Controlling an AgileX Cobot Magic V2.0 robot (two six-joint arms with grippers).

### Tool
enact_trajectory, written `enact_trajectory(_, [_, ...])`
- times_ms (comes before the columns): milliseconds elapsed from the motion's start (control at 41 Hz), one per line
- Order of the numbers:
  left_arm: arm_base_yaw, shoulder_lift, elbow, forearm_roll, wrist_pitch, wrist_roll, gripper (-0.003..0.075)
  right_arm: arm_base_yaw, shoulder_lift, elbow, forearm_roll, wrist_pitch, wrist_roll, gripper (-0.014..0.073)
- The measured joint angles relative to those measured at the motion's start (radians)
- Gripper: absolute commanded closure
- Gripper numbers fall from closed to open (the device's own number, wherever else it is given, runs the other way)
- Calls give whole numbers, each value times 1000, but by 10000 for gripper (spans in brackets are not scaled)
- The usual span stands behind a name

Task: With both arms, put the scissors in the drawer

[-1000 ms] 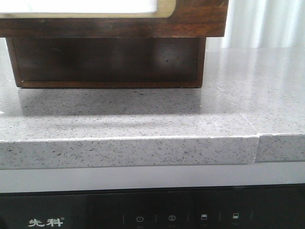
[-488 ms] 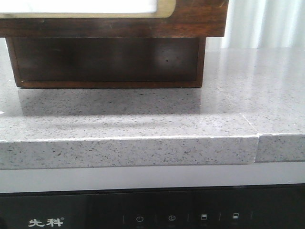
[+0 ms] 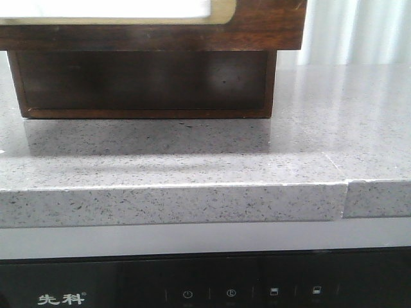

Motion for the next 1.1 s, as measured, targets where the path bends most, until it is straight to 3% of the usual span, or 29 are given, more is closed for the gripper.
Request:
enact_trajectory(220, [0,0,0,0,0,0,741,-75,-147,265,0,-249,0,661])
enact_trajectory(512, [0,0,0,0,0,0,741,-75,-160,451,0,-538,0,661])
enact_trajectory(878, [0,0,0,0,0,0,741,-75,-160,453,5,-585,2,661])
enact_trajectory(1098, [0,0,0,0,0,0,741,-75,-160,453,89,-585,2,661])
